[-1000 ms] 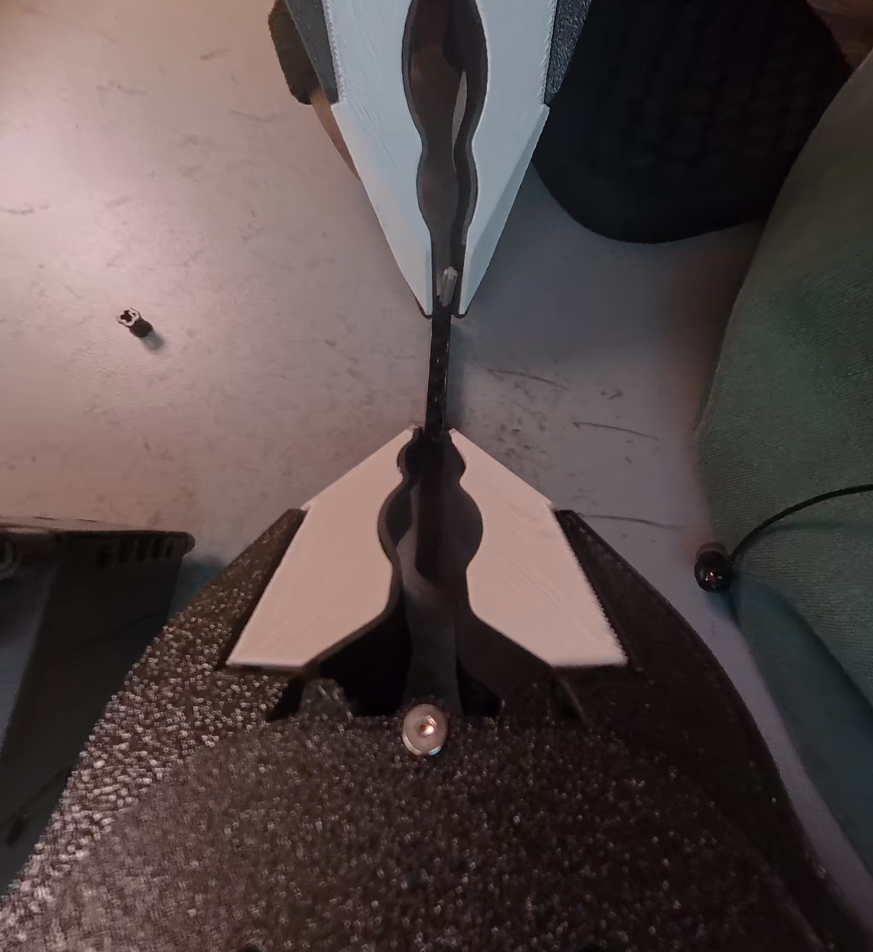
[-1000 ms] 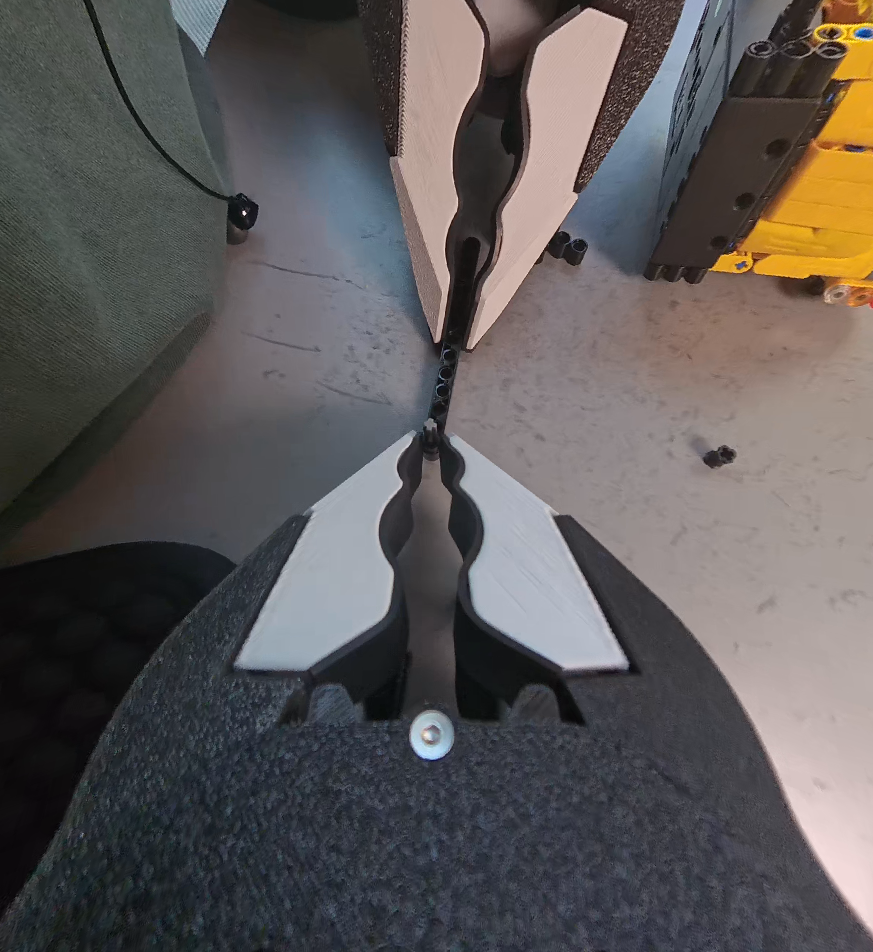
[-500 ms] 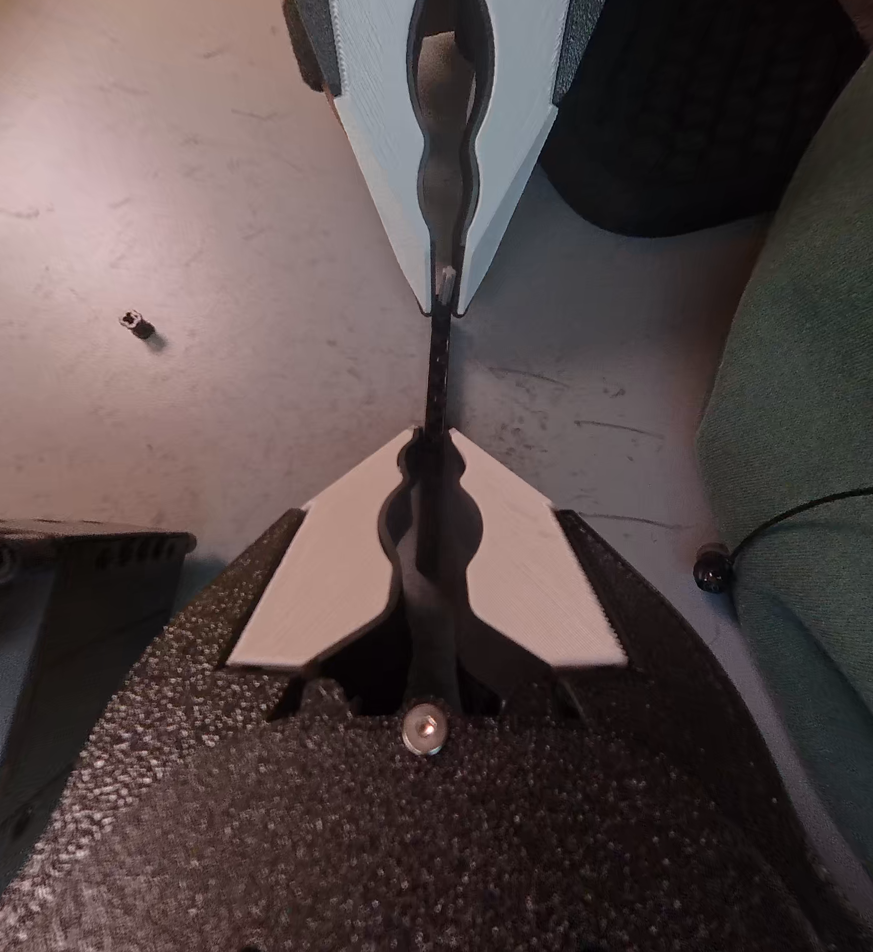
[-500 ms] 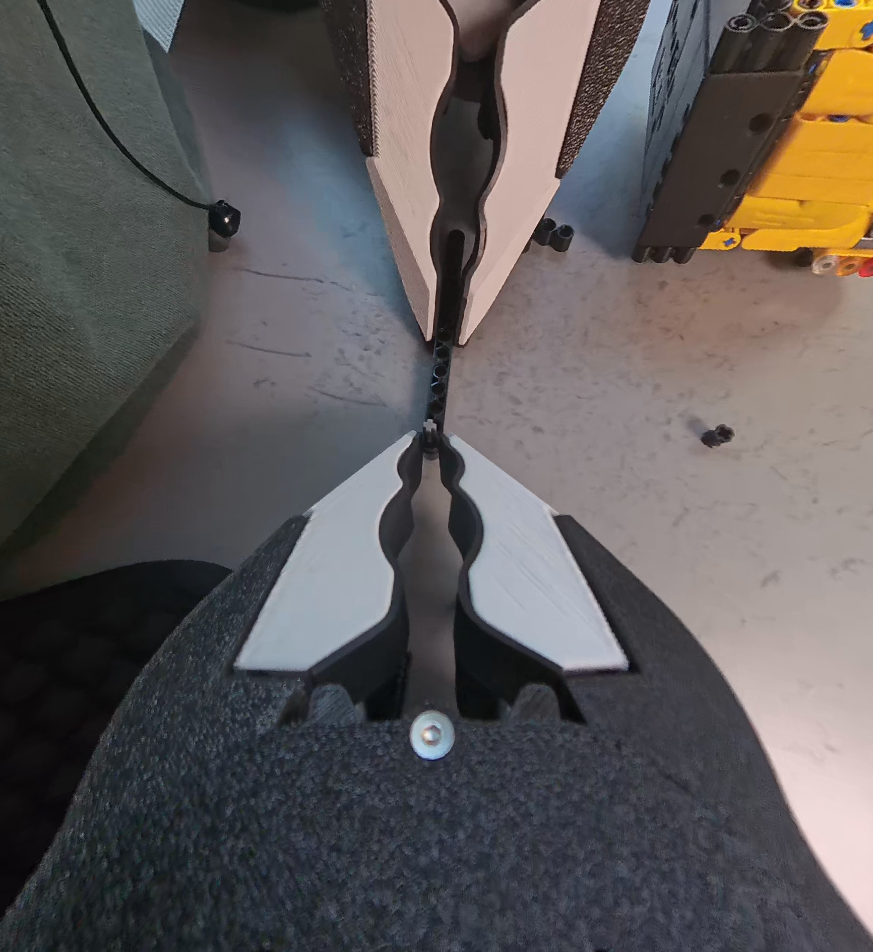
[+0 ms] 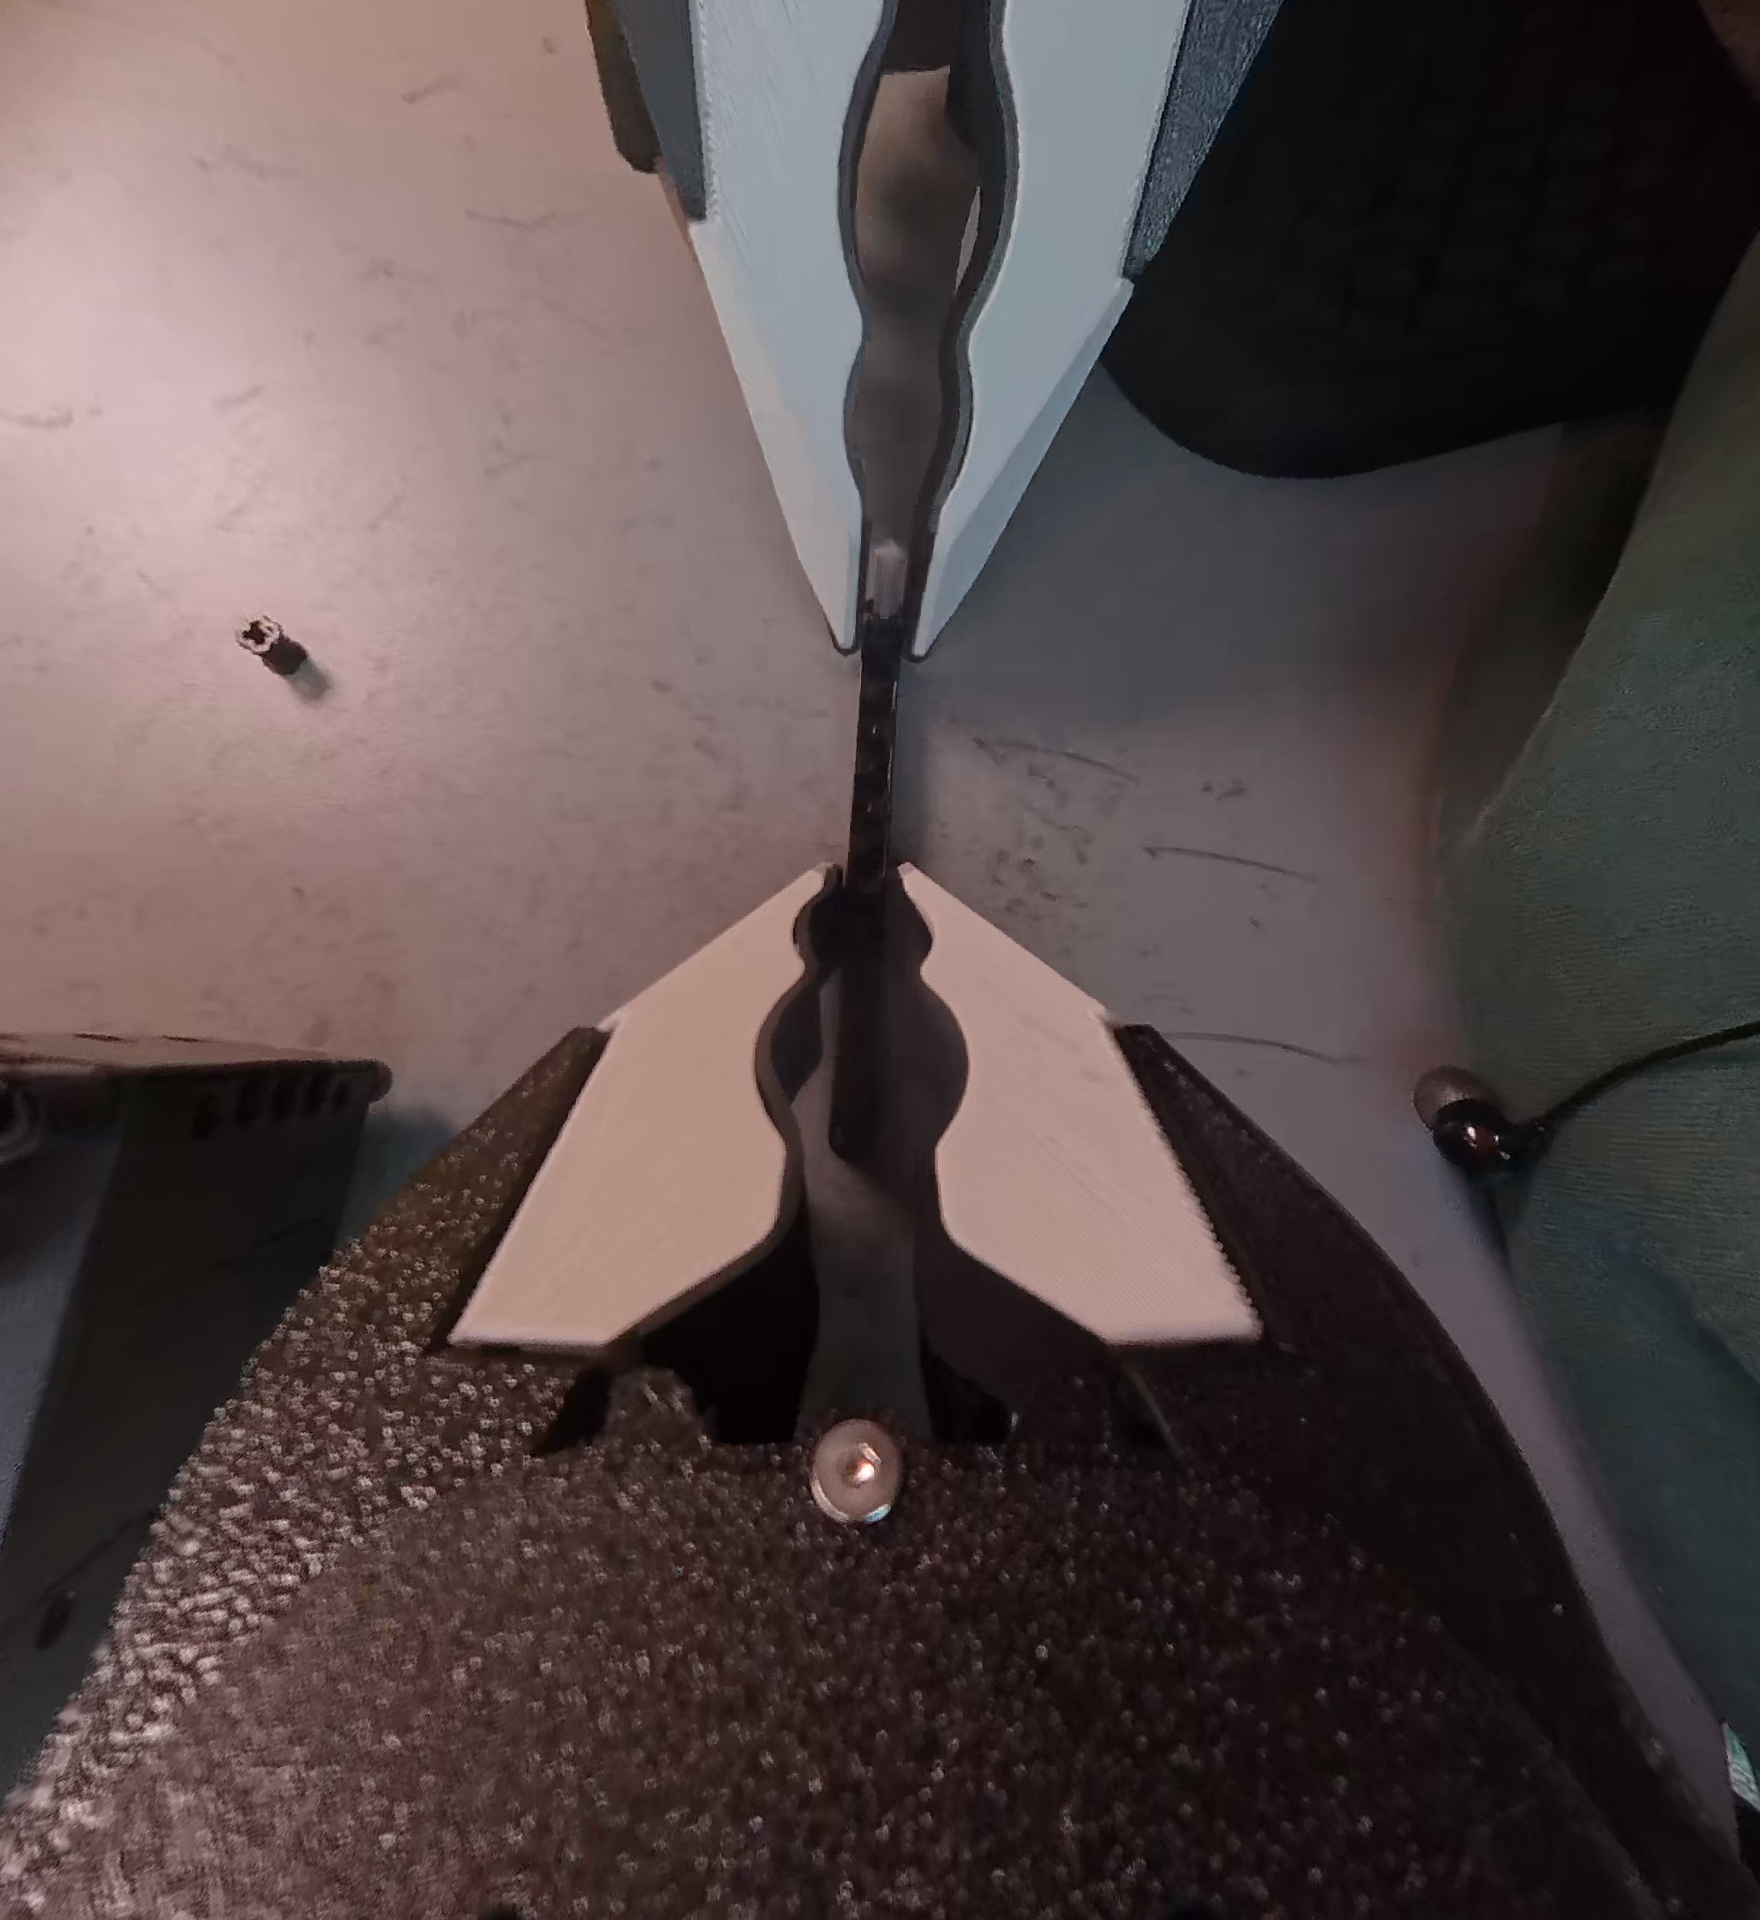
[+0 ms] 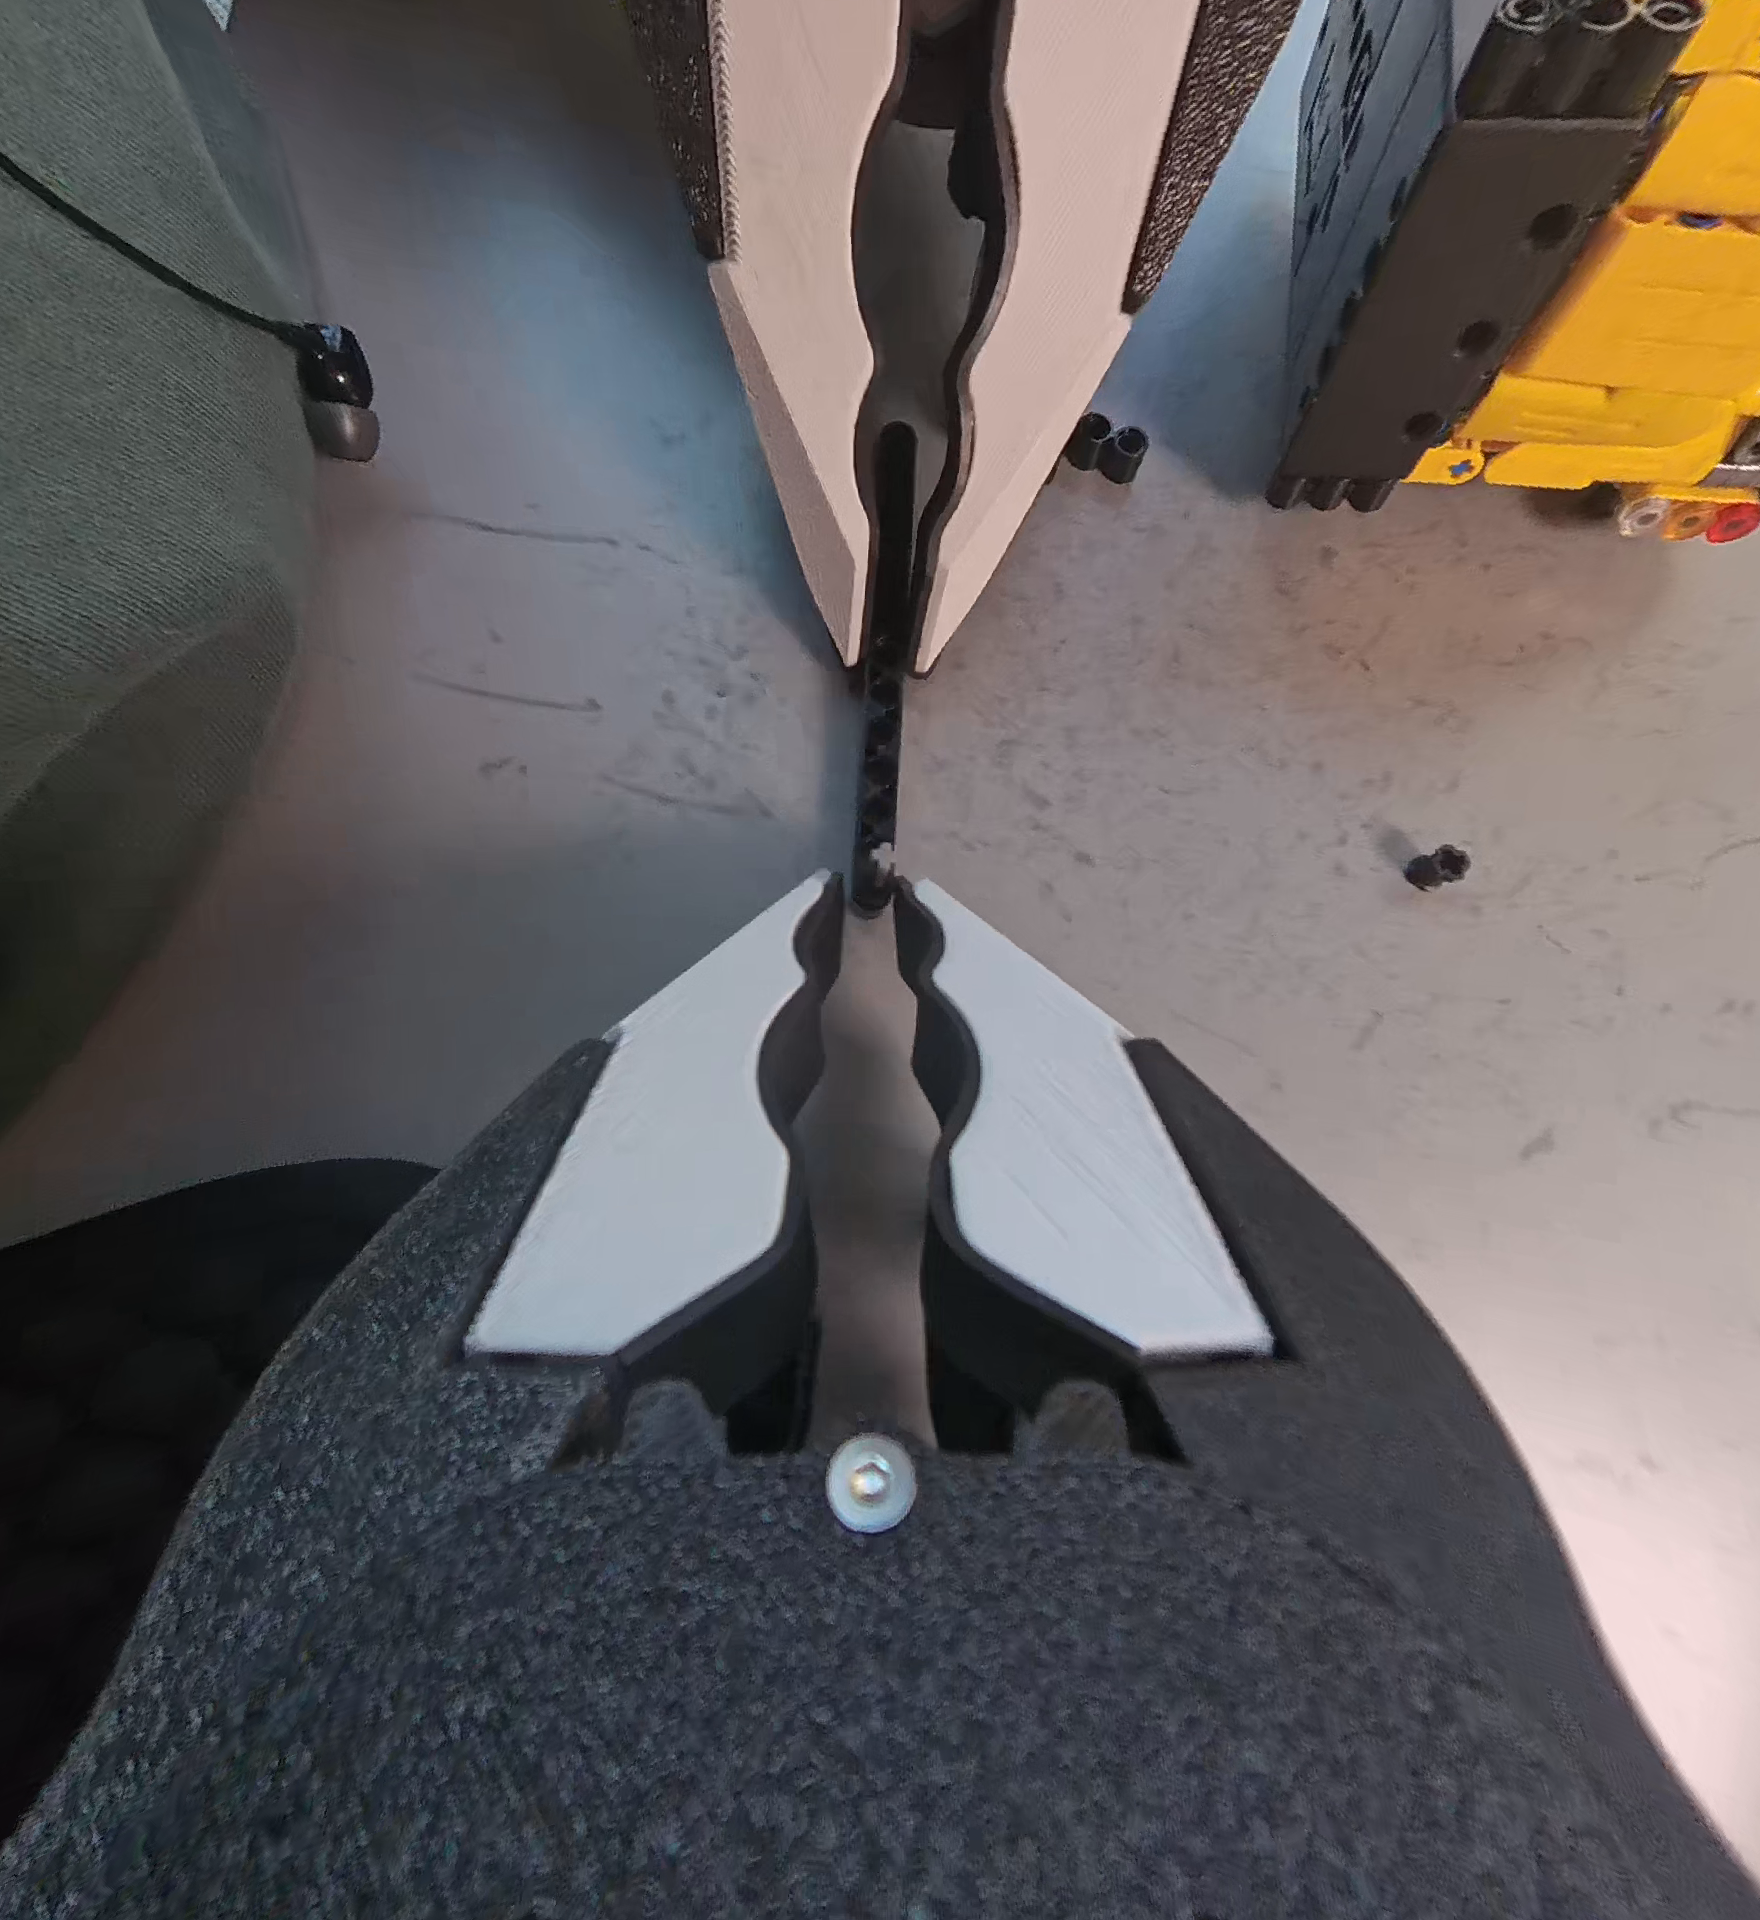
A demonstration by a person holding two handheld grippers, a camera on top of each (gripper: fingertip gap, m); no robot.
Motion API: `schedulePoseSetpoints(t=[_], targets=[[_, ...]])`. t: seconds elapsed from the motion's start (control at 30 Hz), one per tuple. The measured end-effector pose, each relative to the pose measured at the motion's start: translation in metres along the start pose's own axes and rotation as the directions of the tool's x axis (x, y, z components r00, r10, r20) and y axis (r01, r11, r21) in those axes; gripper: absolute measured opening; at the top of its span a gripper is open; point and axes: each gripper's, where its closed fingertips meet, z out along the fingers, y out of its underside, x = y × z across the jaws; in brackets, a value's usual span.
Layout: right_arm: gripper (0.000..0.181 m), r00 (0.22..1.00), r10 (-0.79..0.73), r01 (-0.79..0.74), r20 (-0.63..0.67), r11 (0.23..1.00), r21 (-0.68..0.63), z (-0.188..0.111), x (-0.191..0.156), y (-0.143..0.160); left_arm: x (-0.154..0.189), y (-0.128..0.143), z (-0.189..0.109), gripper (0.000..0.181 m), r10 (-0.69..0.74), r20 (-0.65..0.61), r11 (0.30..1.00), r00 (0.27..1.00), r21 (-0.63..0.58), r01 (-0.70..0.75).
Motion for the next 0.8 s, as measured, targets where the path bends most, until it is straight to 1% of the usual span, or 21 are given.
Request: schedulePoseSetpoints(t=[0.07, 0.13, 0.2, 0.3, 0.37, 0.43, 0.57, 0.67, 0.8], targets=[[0.007, 1.0, -0.005, 0.005, -0.004, 1.0, -0.003, 0.001, 0.001, -0.001, -0.002, -0.006, -0.011, 0.013, -0.011, -0.009, 0.999, 1.0, 0.041, 0.012], [0.007, 1.0, -0.012, 0.012, -0.017, 1.0, -0.012, 0.001, 0.005, 0.0, -0.008, -0.021, -0.035, 0.015, -0.026, -0.001, 0.991, 1.0, 0.129, 0.026], [0.007, 1.0, -0.022, 0.022, -0.016, 1.0, -0.015, 0.002, 0.006, -0.001, -0.021, -0.03, -0.063, 0.016, -0.042, 0.047, 0.98, 0.998, 0.196, 0.032], [0.008, 0.999, -0.032, 0.031, -0.024, 0.999, -0.023, 0.001, 0.01, -0.001, -0.037, -0.03, -0.101, 0.014, -0.045, 0.158, 0.969, 0.986, 0.248, 0.004], [0.016, 0.999, -0.035, 0.034, -0.032, 0.999, -0.017, -0.001, 0.01, -0.003, -0.04, -0.021, -0.114, 0.014, -0.061, 0.201, 0.969, 0.978, 0.245, 0.01], [0.019, 0.998, -0.037, 0.038, -0.044, 0.999, 0.005, -0.007, 0.009, -0.01, -0.043, -0.003, -0.114, 0.015, -0.076, 0.23, 0.979, 0.97, 0.203, 0.029], [0.022, 0.994, -0.033, 0.036, -0.101, 0.999, 0.032, -0.021, 0.013, -0.02, -0.042, 0.03, -0.083, 0.019, -0.111, 0.206, 0.989, 0.972, 0.115, 0.089], [0.022, 0.993, -0.026, 0.027, -0.115, 1.0, 0.009, -0.02, 0.011, -0.015, -0.039, 0.038, -0.064, 0.02, -0.079, 0.205, 0.996, 0.976, 0.054, 0.069], [0.022, 0.993, 0.006, -0.009, -0.122, 0.999, -0.031, -0.007, 0.011, -0.003, -0.04, 0.042, -0.049, 0.017, -0.024, 0.223, 0.999, 0.974, -0.025, 0.03]])
